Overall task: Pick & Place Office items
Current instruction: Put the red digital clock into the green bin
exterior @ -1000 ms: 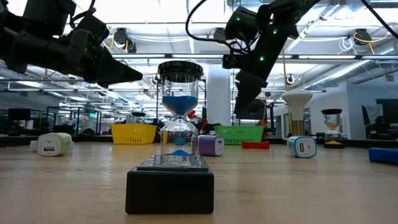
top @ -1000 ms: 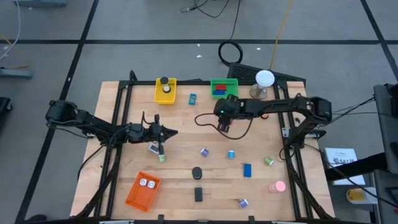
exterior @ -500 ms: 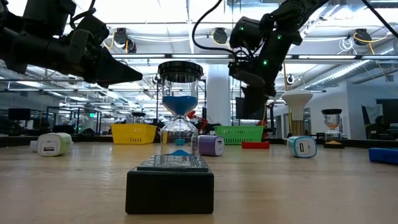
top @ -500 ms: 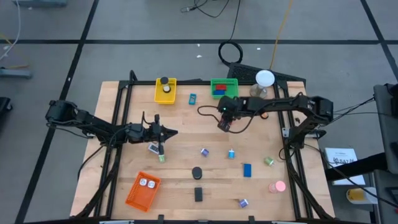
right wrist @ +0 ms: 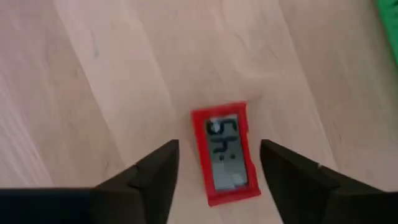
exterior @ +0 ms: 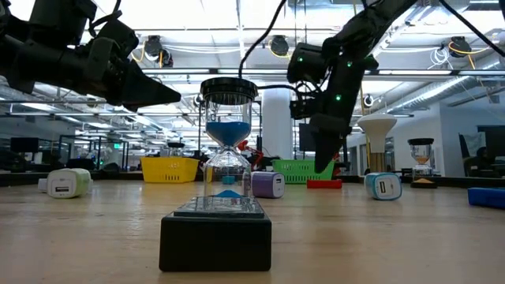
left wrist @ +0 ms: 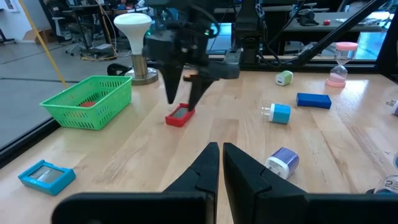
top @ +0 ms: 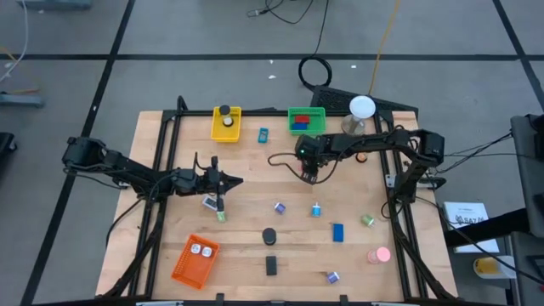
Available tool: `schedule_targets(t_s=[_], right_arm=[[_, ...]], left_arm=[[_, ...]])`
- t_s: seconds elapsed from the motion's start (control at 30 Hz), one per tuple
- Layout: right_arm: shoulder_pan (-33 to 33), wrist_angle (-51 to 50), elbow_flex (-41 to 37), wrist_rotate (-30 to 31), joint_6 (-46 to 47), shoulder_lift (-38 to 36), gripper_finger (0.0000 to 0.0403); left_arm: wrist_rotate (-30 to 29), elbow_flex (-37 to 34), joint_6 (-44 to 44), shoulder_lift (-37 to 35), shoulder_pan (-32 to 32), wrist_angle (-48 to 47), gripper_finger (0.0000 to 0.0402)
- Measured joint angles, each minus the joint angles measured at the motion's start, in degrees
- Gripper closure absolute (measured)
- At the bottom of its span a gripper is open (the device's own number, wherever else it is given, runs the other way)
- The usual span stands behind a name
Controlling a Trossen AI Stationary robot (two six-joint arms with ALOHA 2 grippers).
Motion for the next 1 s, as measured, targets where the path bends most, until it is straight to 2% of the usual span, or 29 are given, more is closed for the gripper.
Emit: schedule_targets(t_s=[0.1, 0.2, 0.77, 1.0], right_arm=[[0.0, 0.5, 0.1, -0.3, -2.0, 0.6, 0.0159], [-0.1, 0.5, 0.1, -0.1, -3.1, 1.7, 0.0159], [-2.2, -1.0, 0.1, -1.7, -4.3, 3.0, 0.0226], [-2.2, -1.1, 0.0, -1.7, -4.0, 3.0, 0.021]], left_arm=[[0.0, 0.0, 0.0, 0.0, 0.0, 0.0, 0.0376], [0.0, 0.0, 0.0, 0.0, 0.0, 0.0, 0.0376], [0.0, 0.0, 0.0, 0.0, 0.0, 0.0, 0.0376], [0.0, 0.0, 0.0, 0.0, 0.0, 0.0, 0.0376]])
